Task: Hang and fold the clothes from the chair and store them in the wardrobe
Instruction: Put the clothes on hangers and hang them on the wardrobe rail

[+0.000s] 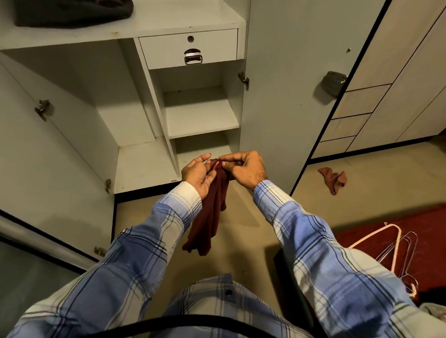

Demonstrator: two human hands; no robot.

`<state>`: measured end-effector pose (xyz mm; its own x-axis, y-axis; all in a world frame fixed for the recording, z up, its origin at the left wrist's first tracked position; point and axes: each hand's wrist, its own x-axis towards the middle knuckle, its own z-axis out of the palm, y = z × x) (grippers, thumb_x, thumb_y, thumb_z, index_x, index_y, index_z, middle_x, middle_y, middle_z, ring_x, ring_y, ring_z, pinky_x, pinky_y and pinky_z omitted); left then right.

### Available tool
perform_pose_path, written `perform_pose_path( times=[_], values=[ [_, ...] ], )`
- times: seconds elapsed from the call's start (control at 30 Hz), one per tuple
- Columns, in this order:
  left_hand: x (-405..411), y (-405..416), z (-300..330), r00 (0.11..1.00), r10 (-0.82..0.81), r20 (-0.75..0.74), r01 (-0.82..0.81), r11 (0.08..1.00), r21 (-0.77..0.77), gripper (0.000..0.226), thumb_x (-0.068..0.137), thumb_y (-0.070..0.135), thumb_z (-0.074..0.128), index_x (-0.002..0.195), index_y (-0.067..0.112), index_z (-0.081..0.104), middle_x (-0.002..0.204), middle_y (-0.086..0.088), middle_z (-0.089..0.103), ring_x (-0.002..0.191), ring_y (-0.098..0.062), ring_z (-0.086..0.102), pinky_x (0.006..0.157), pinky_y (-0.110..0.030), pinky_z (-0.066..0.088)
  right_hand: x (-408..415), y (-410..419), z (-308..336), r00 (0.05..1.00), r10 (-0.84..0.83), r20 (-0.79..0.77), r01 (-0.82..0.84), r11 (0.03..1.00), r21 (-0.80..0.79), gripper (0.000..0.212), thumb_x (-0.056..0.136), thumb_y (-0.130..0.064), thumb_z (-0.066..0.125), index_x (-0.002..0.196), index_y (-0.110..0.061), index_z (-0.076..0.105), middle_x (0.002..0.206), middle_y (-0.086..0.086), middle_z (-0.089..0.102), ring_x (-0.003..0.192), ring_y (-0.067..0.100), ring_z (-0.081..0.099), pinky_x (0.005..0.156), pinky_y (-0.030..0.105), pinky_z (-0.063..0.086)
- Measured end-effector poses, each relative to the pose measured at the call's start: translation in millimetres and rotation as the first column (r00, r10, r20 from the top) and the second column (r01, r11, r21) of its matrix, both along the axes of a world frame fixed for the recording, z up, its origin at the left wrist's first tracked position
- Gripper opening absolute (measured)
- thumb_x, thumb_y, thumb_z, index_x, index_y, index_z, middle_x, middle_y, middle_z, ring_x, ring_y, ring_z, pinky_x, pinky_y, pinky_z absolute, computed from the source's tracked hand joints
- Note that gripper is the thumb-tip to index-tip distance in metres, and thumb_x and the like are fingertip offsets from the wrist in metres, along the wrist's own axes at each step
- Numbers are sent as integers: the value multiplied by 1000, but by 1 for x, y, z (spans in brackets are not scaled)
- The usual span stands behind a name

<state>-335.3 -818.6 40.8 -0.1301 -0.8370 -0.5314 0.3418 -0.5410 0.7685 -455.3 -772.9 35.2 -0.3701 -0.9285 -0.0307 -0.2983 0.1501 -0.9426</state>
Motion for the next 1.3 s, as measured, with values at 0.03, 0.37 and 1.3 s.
perform_pose_path(
  times=[0.03,0.37,1.3],
  values=[
    [0,0,0,1000,7,1,-7,1000,-2,37,96,-11,36,88,16,60,49,5,64,53,-6,62,49,-13,51,0,0,0,1000,6,6,-6,1000,0,18,85,-8,71,102,-12,77,93,5,76,85,18,72,78,41,61],
    [-2,1,4,994,99,-46,-100,995,-11,30,96,-13,42,82,10,56,64,-7,64,54,-11,64,47,-16,52,9,3,2,998,51,40,-51,999,2,39,72,-13,85,109,-11,73,95,3,76,85,10,72,88,32,58],
    [12,-15,-1,470,-191,862,823,447,-350,22,87,29,69,68,25,60,64,8,57,65,-13,52,69,-33,45,-36,-4,10,986,149,78,-144,988,-62,41,90,5,45,94,-28,68,91,7,65,84,22,56,82,38,49]
  ],
)
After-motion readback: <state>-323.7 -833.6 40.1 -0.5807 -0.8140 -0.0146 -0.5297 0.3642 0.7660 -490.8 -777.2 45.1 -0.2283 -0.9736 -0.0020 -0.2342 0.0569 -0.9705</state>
